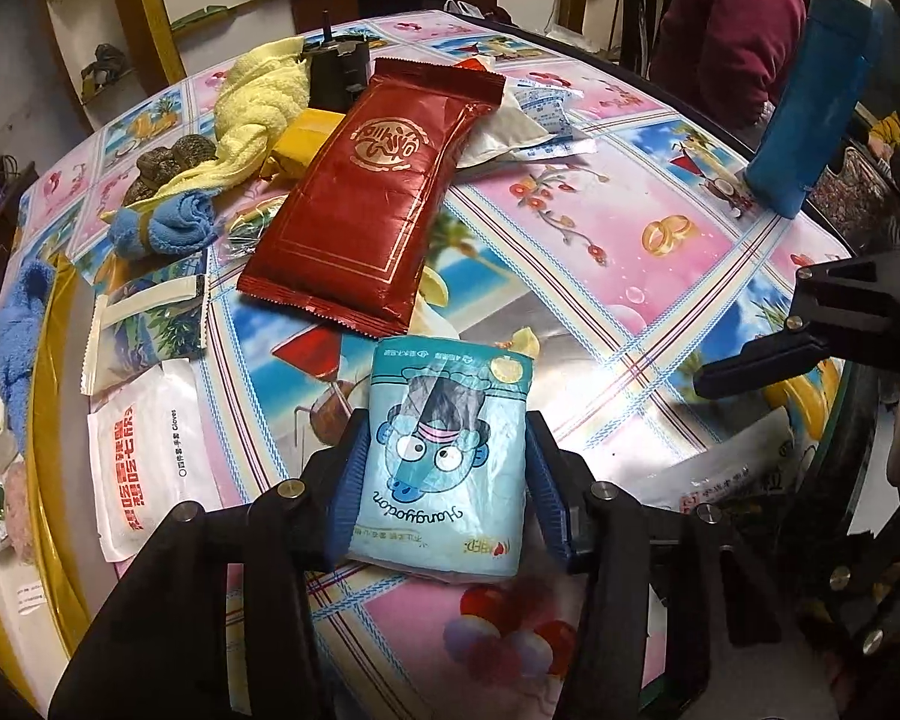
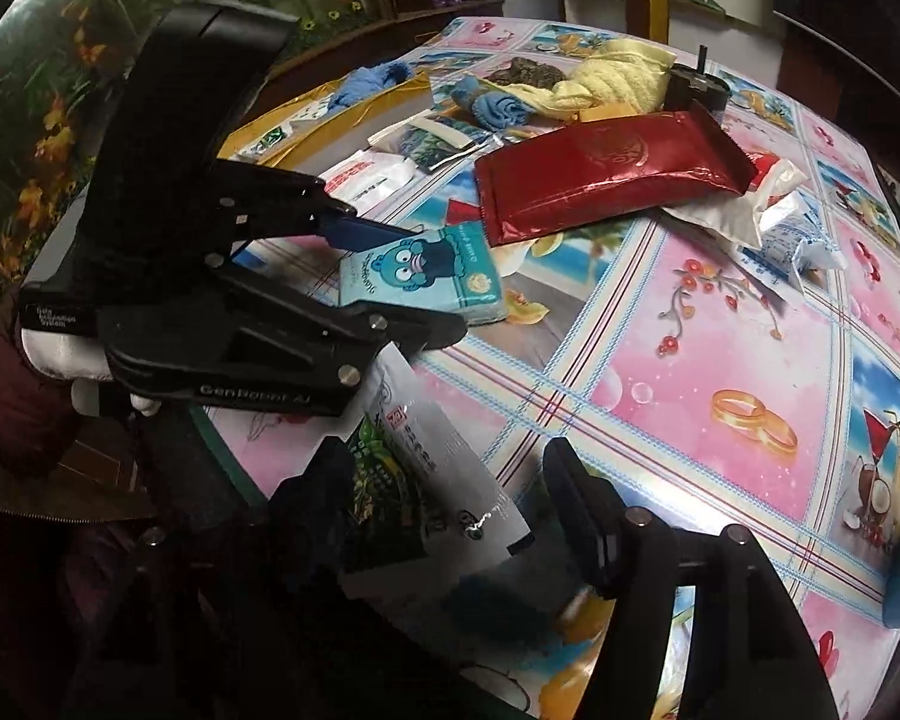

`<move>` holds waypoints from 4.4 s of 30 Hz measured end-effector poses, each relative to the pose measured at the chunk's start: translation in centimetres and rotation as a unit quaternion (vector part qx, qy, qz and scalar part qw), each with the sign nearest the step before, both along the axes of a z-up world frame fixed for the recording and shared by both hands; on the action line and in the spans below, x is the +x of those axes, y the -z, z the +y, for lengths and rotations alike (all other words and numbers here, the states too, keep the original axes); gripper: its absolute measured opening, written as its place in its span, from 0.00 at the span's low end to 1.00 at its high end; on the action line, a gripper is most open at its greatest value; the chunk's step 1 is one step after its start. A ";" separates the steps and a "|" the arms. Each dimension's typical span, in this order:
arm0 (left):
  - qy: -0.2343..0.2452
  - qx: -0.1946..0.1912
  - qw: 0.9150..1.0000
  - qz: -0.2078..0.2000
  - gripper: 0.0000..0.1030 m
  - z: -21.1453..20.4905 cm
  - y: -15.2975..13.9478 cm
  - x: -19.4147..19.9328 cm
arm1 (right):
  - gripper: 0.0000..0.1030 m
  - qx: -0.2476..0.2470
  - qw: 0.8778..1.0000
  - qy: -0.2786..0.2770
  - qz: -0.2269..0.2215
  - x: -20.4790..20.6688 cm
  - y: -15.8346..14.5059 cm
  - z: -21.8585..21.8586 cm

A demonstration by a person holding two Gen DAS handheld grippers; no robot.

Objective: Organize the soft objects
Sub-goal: 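Carry the snack bag with the left gripper while the right gripper carries the white sachet to the box, then lower and release the snack bag with the left gripper while the right gripper releases the sachet in the box, then grasp the red foil packet with the right gripper, then take the red foil packet with the left gripper while the right gripper grasps a white sachet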

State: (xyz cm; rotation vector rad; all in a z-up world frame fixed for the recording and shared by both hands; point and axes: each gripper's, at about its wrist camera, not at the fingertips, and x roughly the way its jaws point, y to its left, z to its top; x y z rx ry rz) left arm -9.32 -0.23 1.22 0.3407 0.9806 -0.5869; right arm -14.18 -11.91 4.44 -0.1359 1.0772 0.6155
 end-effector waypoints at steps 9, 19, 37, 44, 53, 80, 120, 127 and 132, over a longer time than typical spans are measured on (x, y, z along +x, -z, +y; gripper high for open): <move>-0.038 -0.047 0.998 0.012 0.44 1.7 -0.7 -0.1 | 0.32 -0.039 0.999 0.007 -0.024 -0.9 0.7 1.9; -0.156 -0.129 0.979 -0.027 0.44 11.6 -6.3 -1.6 | 0.32 0.022 0.998 0.049 -0.033 1.2 -2.1 1.7; -0.361 -0.095 0.928 0.015 0.45 27.5 -2.6 2.3 | 0.32 0.072 0.995 -0.069 -0.029 7.7 -5.3 19.9; -0.384 -0.108 0.917 0.030 0.49 29.5 -1.3 4.1 | 0.32 0.045 0.996 -0.072 -0.021 10.2 -4.3 24.4; -0.404 -0.200 0.893 0.003 0.50 31.8 -3.1 0.9 | 0.35 0.038 0.998 -0.049 -0.026 15.0 -3.8 27.1; -0.379 -0.268 0.883 -0.067 0.52 29.0 -6.7 -4.4 | 0.67 0.067 0.966 0.223 -0.113 12.5 -7.2 2.1; -0.149 -0.144 0.978 0.000 0.52 8.4 -6.6 0.1 | 0.67 0.058 0.988 0.142 -0.026 11.6 -4.9 -3.1; -0.058 -0.075 0.995 0.005 0.51 0.7 -4.3 4.4 | 0.67 0.125 0.971 0.204 -0.019 11.0 -3.4 -7.6; -0.032 -0.032 0.999 -0.002 0.51 -2.3 -2.3 8.2 | 0.67 0.154 0.960 0.232 -0.015 10.4 -2.9 -10.3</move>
